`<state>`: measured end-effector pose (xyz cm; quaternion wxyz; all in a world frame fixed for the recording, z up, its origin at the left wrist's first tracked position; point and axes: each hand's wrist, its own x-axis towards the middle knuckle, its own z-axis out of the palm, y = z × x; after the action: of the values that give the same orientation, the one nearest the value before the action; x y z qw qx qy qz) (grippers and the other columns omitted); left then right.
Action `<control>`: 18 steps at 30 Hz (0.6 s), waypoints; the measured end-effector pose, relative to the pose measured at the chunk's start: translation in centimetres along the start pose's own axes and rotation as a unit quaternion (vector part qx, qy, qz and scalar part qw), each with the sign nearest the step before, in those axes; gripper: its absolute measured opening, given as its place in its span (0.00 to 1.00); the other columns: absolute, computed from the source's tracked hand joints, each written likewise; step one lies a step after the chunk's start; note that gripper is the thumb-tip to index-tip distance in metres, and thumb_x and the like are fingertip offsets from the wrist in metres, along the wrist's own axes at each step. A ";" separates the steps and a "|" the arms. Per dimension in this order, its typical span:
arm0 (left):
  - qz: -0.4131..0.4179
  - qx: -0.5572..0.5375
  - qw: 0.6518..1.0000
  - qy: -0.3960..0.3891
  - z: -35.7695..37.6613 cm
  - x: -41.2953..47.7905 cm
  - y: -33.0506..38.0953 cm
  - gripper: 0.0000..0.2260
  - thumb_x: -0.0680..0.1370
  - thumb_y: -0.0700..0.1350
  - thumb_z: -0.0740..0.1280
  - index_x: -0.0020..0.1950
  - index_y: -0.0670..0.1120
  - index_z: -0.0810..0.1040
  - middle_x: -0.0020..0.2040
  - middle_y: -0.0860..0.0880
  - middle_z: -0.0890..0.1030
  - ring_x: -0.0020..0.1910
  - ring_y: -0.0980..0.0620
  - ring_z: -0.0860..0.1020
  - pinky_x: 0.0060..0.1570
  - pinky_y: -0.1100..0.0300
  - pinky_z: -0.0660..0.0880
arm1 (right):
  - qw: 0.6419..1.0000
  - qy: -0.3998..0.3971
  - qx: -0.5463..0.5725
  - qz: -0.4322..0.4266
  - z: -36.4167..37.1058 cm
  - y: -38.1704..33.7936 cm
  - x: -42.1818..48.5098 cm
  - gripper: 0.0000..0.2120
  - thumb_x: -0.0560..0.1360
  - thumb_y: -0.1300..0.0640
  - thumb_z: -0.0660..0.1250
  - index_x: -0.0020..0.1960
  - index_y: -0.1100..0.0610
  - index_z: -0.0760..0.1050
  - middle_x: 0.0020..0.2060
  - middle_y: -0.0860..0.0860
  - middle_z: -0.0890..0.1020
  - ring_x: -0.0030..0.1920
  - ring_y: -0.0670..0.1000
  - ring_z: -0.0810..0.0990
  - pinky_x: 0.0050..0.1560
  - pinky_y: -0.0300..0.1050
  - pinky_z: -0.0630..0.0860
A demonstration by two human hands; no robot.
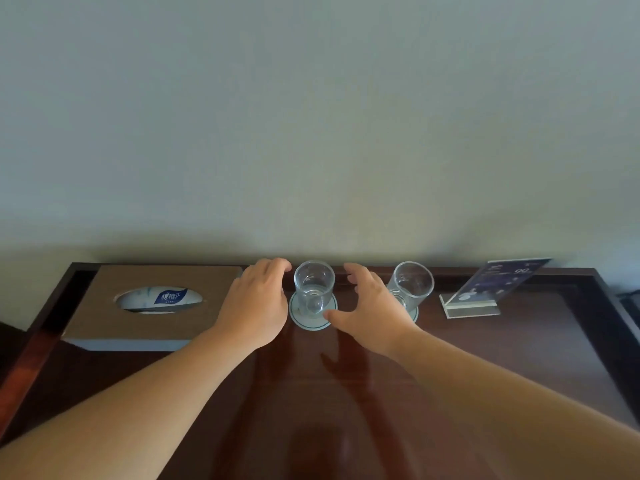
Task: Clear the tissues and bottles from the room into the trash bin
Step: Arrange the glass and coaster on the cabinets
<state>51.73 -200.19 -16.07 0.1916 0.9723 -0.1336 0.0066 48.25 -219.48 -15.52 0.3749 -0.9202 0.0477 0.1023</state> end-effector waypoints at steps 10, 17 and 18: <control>0.042 0.010 0.999 0.003 -5.1 -2.6 4.3 0.16 0.76 0.43 0.62 0.64 0.47 0.70 0.59 0.47 0.75 0.58 0.43 0.73 0.56 0.47 0.71 | 0.995 0.051 -0.039 -0.073 -5.3 -3.4 -5.2 0.31 0.73 0.45 0.68 0.73 0.48 0.62 0.69 0.47 0.69 0.64 0.48 0.73 0.59 0.42 0.70; 0.132 0.039 0.990 -0.036 -8.8 -4.3 8.6 0.20 0.78 0.50 0.62 0.70 0.50 0.67 0.66 0.50 0.71 0.65 0.47 0.69 0.63 0.50 0.68 | 0.986 0.132 -0.081 -0.058 -8.0 -4.9 -11.5 0.24 0.75 0.44 0.66 0.69 0.47 0.68 0.64 0.45 0.71 0.57 0.47 0.75 0.55 0.42 0.71; 0.150 0.037 0.987 -0.038 -9.3 -4.6 9.2 0.20 0.78 0.51 0.61 0.70 0.50 0.68 0.66 0.50 0.71 0.66 0.47 0.69 0.64 0.50 0.67 | 0.985 0.145 -0.084 -0.049 -8.2 -5.0 -12.7 0.23 0.75 0.44 0.66 0.68 0.47 0.68 0.64 0.45 0.72 0.57 0.47 0.76 0.56 0.43 0.72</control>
<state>45.20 -203.71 -4.39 0.1466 0.9474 -0.2846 0.0032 38.00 -221.51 -3.54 0.2903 -0.9546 0.0475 -0.0467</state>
